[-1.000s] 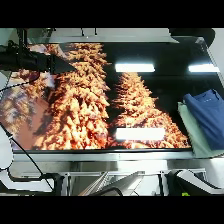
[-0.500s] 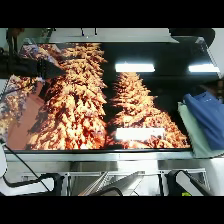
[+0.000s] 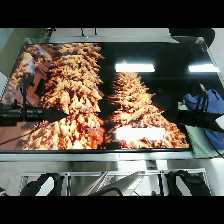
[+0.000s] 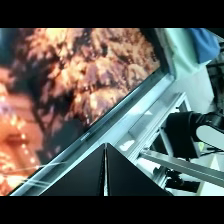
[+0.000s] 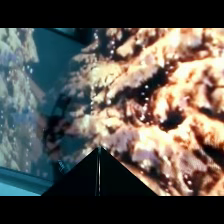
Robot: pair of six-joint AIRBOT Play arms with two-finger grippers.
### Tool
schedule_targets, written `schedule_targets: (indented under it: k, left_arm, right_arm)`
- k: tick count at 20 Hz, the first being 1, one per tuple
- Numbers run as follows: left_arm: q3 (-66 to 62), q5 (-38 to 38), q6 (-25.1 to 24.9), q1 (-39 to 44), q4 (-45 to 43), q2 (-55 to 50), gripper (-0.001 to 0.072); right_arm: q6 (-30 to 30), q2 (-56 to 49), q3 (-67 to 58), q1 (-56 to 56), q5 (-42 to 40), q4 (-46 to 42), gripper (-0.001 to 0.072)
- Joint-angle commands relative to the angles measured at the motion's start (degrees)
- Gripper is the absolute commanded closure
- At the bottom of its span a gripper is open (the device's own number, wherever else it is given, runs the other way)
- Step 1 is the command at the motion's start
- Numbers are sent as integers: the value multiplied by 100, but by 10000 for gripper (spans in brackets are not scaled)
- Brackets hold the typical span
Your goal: Fold the shirts.
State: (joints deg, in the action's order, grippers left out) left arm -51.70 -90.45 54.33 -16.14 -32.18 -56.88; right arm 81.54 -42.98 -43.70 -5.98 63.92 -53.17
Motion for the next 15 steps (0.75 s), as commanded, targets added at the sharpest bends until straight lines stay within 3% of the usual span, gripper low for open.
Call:
schedule_targets:
  k: [1,15]
  left_arm:
    - [610,197,-28,-247,-236,492,690]
    - [660,229,90,-1126,-236,1471,690]
  right_arm:
    - [-7,17,247,173,-197,-57,695]
    - [-13,11,247,173,-201,-61,695]
